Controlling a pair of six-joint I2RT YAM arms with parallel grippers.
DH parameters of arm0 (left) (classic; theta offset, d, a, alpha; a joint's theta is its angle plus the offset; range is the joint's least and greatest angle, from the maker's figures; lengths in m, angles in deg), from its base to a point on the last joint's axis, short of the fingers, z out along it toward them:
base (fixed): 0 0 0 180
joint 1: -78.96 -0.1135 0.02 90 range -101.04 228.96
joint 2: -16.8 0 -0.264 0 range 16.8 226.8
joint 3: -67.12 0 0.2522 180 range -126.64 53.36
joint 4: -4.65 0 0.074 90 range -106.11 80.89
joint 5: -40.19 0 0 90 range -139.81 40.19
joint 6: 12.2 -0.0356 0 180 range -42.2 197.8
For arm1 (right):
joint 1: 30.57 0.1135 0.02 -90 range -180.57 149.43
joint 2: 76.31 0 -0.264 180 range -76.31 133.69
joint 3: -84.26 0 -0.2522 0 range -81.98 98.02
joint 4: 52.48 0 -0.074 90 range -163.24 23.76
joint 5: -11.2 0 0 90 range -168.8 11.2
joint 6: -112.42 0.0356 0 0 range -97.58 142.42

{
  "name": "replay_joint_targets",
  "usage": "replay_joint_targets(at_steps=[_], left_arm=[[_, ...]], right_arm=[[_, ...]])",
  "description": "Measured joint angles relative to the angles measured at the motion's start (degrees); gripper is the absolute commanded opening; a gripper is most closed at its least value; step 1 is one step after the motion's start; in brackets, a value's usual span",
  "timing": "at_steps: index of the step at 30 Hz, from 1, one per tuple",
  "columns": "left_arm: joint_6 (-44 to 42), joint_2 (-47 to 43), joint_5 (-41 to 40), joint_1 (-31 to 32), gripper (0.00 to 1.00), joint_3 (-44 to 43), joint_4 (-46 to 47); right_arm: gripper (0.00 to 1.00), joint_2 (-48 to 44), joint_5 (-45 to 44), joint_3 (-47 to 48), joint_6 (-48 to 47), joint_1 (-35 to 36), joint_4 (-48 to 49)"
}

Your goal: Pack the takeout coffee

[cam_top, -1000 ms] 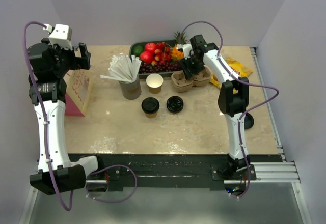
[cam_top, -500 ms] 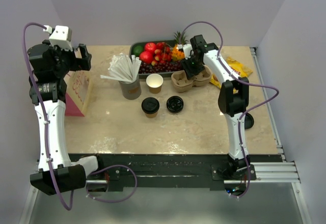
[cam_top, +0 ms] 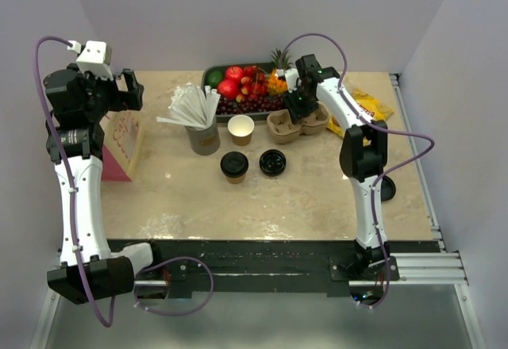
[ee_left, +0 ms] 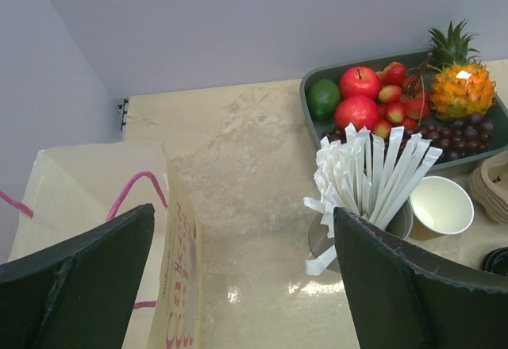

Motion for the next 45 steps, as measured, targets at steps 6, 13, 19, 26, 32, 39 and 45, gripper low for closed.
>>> replay_joint_targets(at_steps=[6,13,19,26,32,39,45], left_arm=[[0.4,0.0,0.5,0.0,0.98,0.0,0.0],[0.5,0.0,1.2,0.0,0.98,0.3,0.5],[0.6,0.0,1.9,-0.2,0.98,0.9,0.7],[2.3,0.0,3.0,-0.3,0.98,0.9,1.0],[3.8,0.6,4.6,-0.3,0.98,0.9,1.9],[4.6,2.4,5.0,-0.3,0.98,0.8,2.8],[4.8,3.6,5.3,-0.3,0.98,0.4,2.5]], right_arm=[[0.45,-0.3,-0.4,0.0,0.3,0.2,0.0],[0.45,-3.5,-1.2,0.0,0.5,0.3,0.1],[0.44,-6.9,-1.6,0.0,0.5,0.3,0.2],[0.44,-14.7,-1.6,-8.2,-0.1,0.7,0.2],[0.45,-30.7,-0.4,-24.3,1.8,1.7,-0.2],[0.45,-41.4,3.0,-41.1,3.4,2.9,-0.4],[0.49,-38.2,5.0,-49.8,5.9,2.9,1.2]])
